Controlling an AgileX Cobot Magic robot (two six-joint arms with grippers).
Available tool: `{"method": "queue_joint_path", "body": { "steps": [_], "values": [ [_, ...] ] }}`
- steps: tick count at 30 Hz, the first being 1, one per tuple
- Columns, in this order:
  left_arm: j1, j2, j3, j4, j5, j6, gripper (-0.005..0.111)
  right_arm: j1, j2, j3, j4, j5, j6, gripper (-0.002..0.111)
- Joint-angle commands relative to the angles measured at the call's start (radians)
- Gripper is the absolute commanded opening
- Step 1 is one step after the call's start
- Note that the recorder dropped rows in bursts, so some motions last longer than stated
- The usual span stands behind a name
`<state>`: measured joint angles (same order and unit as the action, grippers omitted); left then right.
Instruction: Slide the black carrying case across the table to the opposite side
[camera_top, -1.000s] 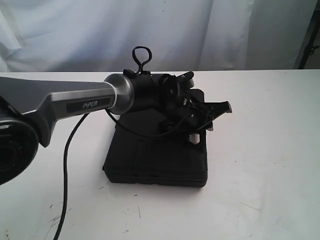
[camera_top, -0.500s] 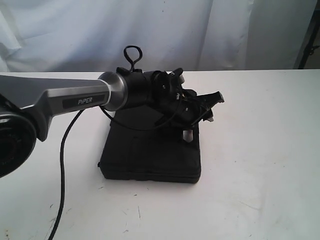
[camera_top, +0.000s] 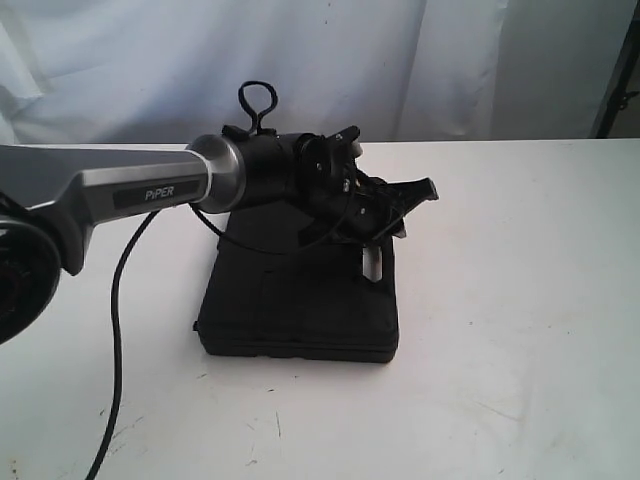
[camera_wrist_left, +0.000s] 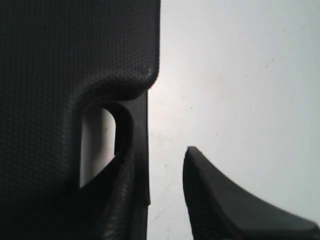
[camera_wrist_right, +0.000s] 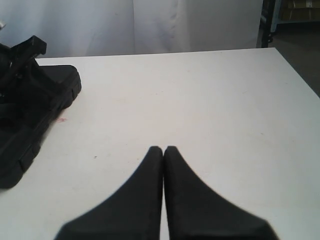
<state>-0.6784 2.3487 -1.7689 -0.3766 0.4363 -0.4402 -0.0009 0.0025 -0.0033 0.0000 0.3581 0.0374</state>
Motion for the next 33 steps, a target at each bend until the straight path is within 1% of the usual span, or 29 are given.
{"method": "queue_joint_path", "body": {
  "steps": [1, 6, 9, 10, 12, 14, 17, 22, 25, 28, 33],
  "values": [
    [0.000, -0.052, -0.004, 0.073, 0.021, 0.031, 0.032, -0.007, -0.003, 0.003, 0.000, -0.012, -0.001, 0.000],
    [0.000, -0.054, -0.004, 0.131, 0.094, 0.032, 0.032, -0.007, -0.003, 0.003, 0.000, -0.012, -0.001, 0.000],
    [0.000, -0.067, -0.004, 0.194, 0.125, 0.030, 0.031, -0.007, -0.003, 0.003, 0.000, -0.012, -0.001, 0.000],
    [0.000, -0.074, -0.004, 0.230, 0.139, 0.022, 0.029, -0.007, -0.003, 0.003, 0.000, -0.012, -0.001, 0.000],
    [0.002, -0.094, -0.004, 0.298, 0.169, 0.022, 0.019, -0.007, -0.003, 0.003, 0.000, -0.012, -0.001, 0.000],
    [0.002, -0.122, -0.004, 0.377, 0.201, 0.022, 0.001, -0.007, -0.003, 0.003, 0.000, -0.012, -0.001, 0.000],
    [0.002, -0.173, -0.004, 0.461, 0.237, 0.021, 0.000, -0.007, -0.003, 0.003, 0.000, -0.012, -0.001, 0.000],
    [0.002, -0.259, -0.002, 0.554, 0.290, 0.016, 0.000, -0.007, -0.003, 0.003, 0.000, -0.012, -0.001, 0.000],
    [0.013, -0.304, 0.002, 0.626, 0.331, -0.010, 0.000, -0.007, -0.003, 0.003, 0.000, -0.012, -0.001, 0.000],
    [0.047, -0.364, 0.063, 0.624, 0.315, -0.022, 0.000, -0.007, -0.003, 0.003, 0.000, -0.012, -0.001, 0.000],
    [0.123, -0.507, 0.231, 0.621, 0.249, -0.028, 0.000, -0.007, -0.003, 0.003, 0.000, -0.012, -0.001, 0.000]
  ]
}}
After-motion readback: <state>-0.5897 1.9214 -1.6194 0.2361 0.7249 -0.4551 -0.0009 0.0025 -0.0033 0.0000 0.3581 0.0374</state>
